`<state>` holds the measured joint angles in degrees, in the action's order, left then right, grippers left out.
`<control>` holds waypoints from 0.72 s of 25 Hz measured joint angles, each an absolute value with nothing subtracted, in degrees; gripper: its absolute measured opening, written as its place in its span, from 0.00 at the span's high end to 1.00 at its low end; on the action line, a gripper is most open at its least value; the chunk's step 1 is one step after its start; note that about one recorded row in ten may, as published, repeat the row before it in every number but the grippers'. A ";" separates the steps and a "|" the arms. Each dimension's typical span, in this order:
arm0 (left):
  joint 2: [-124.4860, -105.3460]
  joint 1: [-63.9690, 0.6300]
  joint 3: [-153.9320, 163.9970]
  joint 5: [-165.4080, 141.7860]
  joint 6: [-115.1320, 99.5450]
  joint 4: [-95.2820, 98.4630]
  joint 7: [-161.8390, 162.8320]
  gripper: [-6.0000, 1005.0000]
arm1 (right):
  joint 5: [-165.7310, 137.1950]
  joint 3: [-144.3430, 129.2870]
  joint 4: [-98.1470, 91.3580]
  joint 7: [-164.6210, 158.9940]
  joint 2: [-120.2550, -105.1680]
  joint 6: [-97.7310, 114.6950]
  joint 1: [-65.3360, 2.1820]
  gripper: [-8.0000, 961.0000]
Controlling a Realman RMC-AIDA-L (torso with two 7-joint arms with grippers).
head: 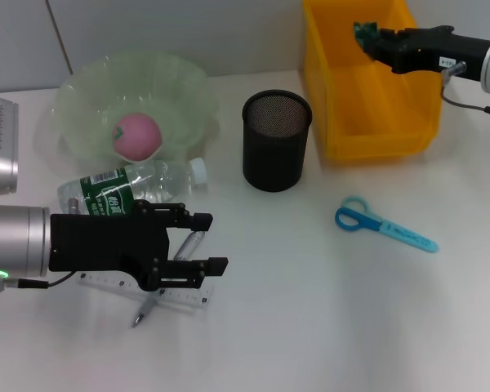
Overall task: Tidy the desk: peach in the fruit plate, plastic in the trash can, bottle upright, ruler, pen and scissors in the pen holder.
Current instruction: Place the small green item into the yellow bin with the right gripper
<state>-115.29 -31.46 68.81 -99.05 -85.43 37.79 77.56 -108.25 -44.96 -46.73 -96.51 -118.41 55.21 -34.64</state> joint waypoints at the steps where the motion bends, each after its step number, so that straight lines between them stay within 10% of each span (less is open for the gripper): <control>1: -115.27 -31.46 68.81 -99.05 -85.44 37.79 77.56 0.31 | -108.27 -44.96 -46.79 -96.95 -118.40 55.22 -34.64 0.78; 8: -115.21 -31.23 68.63 -99.05 -85.43 37.79 77.39 0.31 | -109.44 -44.91 -46.85 -98.12 -118.38 54.65 -34.69 0.69; 18: -115.04 -31.36 68.41 -99.41 -85.51 37.80 77.34 0.31 | -109.76 -44.92 -47.02 -99.01 -118.41 55.11 -34.72 0.24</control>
